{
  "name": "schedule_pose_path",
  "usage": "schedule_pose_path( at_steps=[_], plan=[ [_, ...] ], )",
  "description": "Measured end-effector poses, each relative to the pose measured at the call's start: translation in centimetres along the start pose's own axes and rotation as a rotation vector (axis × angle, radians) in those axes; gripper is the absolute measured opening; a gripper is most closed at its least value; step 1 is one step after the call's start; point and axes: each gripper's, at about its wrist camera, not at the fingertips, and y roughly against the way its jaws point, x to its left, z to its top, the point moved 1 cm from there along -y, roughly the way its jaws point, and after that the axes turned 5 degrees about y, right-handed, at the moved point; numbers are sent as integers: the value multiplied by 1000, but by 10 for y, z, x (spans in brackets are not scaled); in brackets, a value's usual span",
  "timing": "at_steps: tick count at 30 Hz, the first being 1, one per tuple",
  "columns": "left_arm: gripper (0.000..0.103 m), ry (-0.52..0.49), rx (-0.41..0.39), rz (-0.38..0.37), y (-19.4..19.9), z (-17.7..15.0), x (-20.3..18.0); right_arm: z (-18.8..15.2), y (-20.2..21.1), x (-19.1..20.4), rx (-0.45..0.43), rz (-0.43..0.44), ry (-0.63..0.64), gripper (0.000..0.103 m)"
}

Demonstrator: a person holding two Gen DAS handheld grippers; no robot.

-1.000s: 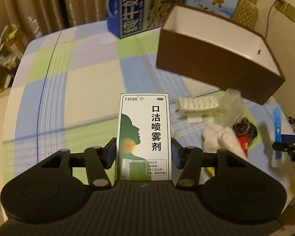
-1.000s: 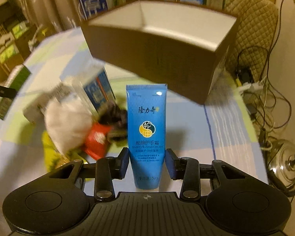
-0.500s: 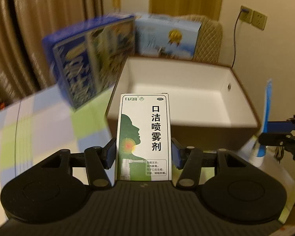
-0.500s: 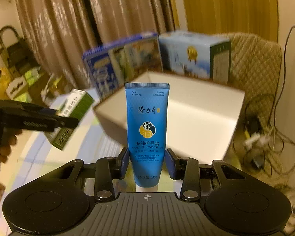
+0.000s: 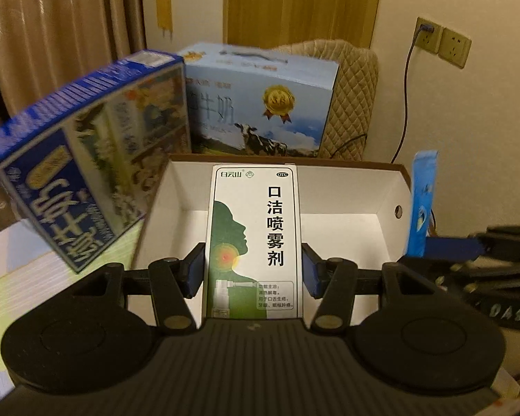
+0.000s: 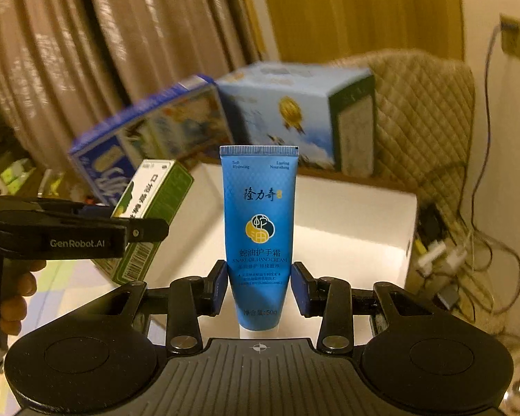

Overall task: Organize objects
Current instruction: 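Lower the spray box into the brown box with the left tool while the right tool places the blue tube, then open both tools and withdraw them from the brown box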

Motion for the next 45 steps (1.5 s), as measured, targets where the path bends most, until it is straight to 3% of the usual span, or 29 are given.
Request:
schedule_pose_path(
  at_steps=[12, 21, 32, 35, 37, 45],
  plan=[
    [51, -4, 222, 23, -98, -21, -18, -20, -71, -25, 197, -60, -117, 37],
    [50, -5, 323, 35, -121, -35, -15, -26, -90, -25, 279, -71, -107, 37],
    [63, -14, 295, 33, -109, -35, -8, -26, -102, -30, 315, -62, -139, 37],
    [68, 2, 266, 26, -99, -27, -2, -22, -97, -30, 282, -62, -135, 41],
    [74, 13, 241, 22, -89, -25, 1, -20, -90, -30, 260, -60, -127, 53],
    [83, 57, 148, 15, -34, -26, 11, -23, -34, -18, 141, -47, -64, 56]
  ],
)
